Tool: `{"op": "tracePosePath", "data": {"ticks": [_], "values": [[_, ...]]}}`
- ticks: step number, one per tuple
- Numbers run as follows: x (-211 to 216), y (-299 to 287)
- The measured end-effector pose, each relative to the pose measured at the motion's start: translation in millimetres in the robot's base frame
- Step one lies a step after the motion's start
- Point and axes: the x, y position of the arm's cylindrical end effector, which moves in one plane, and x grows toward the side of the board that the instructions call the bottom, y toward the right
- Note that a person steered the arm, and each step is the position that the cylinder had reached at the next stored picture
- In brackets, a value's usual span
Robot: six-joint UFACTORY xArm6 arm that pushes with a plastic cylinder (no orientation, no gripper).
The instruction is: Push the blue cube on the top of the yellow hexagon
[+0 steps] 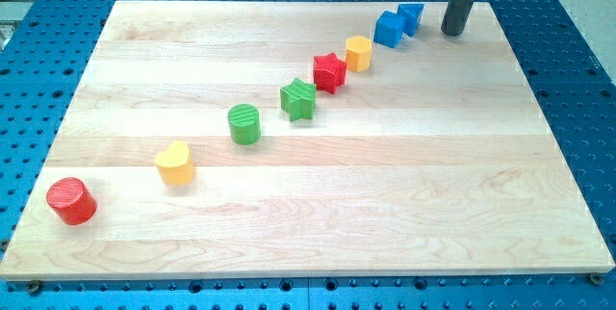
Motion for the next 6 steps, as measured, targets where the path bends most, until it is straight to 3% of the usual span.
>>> {"op": "tracePosePath", "data": {"ticks": [2,4,6], "values": [[4,-20],[12,-83],[9,-73]]}}
